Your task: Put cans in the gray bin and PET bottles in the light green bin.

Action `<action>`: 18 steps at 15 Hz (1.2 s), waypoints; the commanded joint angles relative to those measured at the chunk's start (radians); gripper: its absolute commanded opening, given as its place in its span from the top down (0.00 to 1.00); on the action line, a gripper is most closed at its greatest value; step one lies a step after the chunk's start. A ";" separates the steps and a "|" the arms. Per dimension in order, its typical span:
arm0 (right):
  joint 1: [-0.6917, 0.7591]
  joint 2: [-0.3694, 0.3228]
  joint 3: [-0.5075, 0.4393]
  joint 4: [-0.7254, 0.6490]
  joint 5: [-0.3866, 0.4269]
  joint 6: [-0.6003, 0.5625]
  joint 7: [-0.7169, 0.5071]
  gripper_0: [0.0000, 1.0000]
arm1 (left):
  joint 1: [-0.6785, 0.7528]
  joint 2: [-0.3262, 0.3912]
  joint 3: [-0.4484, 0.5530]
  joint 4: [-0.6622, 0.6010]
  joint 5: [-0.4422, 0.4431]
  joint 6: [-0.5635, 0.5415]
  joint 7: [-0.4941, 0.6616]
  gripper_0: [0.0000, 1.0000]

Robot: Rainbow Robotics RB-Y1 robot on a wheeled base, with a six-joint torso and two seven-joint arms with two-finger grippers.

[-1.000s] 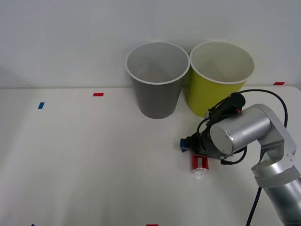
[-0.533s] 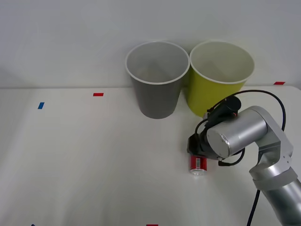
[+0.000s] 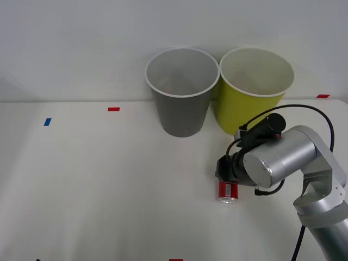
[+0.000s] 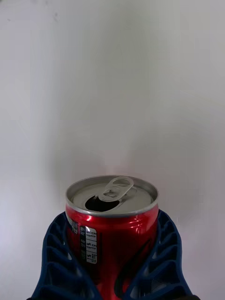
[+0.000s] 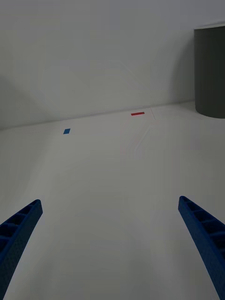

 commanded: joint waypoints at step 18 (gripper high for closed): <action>0.286 0.192 -0.163 -0.532 0.029 -0.287 0.377 1.00 | 0.000 0.000 0.000 0.000 0.000 0.000 0.000 0.00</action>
